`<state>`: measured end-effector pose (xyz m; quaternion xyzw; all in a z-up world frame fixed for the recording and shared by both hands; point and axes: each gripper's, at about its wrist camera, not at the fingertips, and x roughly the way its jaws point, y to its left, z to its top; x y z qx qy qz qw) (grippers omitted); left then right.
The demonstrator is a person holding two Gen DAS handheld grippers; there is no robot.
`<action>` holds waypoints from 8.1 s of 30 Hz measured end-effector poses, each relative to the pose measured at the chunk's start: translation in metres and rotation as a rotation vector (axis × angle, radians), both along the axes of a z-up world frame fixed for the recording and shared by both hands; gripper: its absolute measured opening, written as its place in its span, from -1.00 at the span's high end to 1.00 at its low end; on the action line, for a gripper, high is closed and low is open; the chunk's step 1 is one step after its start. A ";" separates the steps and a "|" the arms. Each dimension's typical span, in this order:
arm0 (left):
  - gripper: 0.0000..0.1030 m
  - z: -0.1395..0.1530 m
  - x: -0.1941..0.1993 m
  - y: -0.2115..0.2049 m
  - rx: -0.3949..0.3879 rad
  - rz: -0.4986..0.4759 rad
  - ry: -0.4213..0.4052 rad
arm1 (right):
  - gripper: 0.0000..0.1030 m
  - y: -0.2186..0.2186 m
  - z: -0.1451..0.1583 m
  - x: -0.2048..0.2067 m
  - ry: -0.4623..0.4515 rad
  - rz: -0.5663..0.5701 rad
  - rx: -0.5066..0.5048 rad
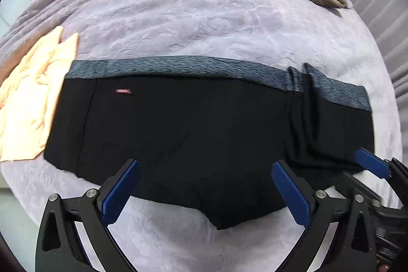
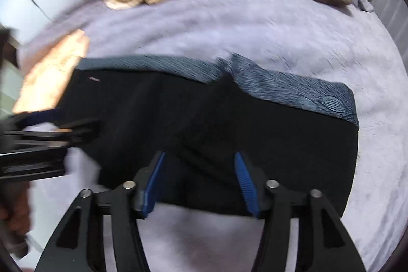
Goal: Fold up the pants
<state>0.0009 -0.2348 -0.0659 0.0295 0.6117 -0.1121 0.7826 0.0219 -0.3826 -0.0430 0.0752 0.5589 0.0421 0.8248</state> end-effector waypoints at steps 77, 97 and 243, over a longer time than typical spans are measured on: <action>-0.60 0.000 -0.025 -0.048 0.065 0.005 0.072 | -0.12 -0.098 -0.009 0.000 0.205 -0.163 0.340; -1.00 0.019 -0.045 0.085 0.098 0.089 0.053 | 0.56 0.038 -0.018 0.024 0.193 -0.030 -0.035; -1.00 -0.085 -0.004 0.250 -0.422 0.502 0.148 | -0.62 0.168 -0.098 0.027 0.438 -0.016 0.013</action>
